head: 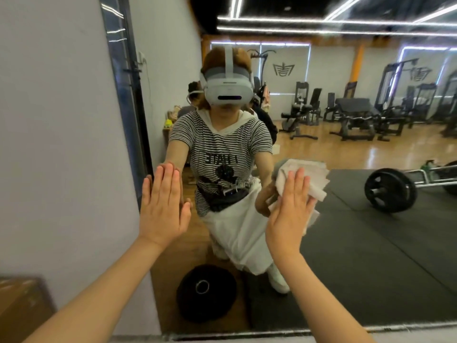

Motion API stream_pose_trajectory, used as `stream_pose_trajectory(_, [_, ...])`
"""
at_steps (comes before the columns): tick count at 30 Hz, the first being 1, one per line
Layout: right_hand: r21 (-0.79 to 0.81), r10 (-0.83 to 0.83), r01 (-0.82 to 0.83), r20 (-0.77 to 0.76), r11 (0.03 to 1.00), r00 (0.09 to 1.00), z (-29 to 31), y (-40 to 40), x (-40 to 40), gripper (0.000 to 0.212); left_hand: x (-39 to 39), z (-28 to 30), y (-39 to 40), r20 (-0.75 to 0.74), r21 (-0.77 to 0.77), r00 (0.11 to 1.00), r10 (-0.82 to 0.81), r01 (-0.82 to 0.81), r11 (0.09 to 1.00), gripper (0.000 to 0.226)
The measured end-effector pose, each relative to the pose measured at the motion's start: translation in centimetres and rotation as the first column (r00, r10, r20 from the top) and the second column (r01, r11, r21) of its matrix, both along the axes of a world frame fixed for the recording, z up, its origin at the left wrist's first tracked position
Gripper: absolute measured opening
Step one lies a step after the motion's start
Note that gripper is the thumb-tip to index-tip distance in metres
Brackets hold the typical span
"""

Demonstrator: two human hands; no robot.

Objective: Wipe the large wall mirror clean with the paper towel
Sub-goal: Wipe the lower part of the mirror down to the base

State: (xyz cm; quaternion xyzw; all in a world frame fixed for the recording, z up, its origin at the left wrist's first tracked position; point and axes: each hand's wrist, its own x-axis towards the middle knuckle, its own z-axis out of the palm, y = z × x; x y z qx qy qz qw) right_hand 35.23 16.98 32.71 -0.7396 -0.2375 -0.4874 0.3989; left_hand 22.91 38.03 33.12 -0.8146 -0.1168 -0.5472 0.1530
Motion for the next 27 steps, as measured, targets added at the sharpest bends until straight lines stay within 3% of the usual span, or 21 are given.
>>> stream_pose_trajectory(3, [-0.186, 0.060, -0.030, 0.156, 0.982, 0.986, 0.2, 3.3, -2.4, 0.071, 0.0, 0.0, 0.2, 0.002, 0.016, 1.000, 0.006, -0.006, 1.000, 0.071])
stream_pose_trajectory(6, [-0.437, 0.155, 0.008, 0.335, 0.899, 0.929, -1.3, 5.6, -2.7, 0.068, 0.1, -0.1, 0.3, 0.009, 0.043, 1.000, 0.004, -0.005, 0.999, 0.071])
stream_pose_trajectory(10, [-0.486, 0.110, 0.157, 0.477, 0.860, 0.872, -1.3, 4.6, -0.6, 0.059, 0.2, -0.2, 0.5, 0.035, 0.055, 0.999, -0.018, 0.016, 0.998, 0.070])
stream_pose_trajectory(12, [-0.451, 0.075, 0.187, 0.502, 0.873, 0.862, -1.2, 2.9, 1.1, 0.065, 0.2, -0.1, 0.4, 0.048, 0.046, 0.998, -0.030, 0.028, 0.999, 0.069])
stream_pose_trajectory(15, [-0.381, -0.045, 0.230, 0.436, 0.896, 0.899, -1.5, -2.3, 4.2, 0.076, 0.2, 0.0, 0.4, 0.038, 0.027, 0.999, -0.030, 0.029, 0.999, 0.069])
stream_pose_trajectory(19, [-0.385, -0.136, 0.216, 0.224, 0.897, 0.965, -1.0, -9.7, 7.4, 0.066, 0.2, -0.1, 0.3, 0.010, 0.005, 1.000, -0.017, 0.017, 1.000, 0.069])
stream_pose_trajectory(24, [-0.340, -0.122, 0.132, 0.051, 0.931, 0.991, -0.7, -8.6, 5.3, 0.061, -0.2, 0.1, -0.4, 0.014, -0.046, 0.999, -0.048, 0.049, 0.998, 0.069])
stream_pose_trajectory(27, [-0.341, -0.114, 0.103, -0.013, 0.935, 0.993, -0.8, -8.1, 4.6, 0.062, 0.7, 0.4, -3.0, 0.065, -0.170, 0.996, -0.061, 0.072, 0.983, 0.071])
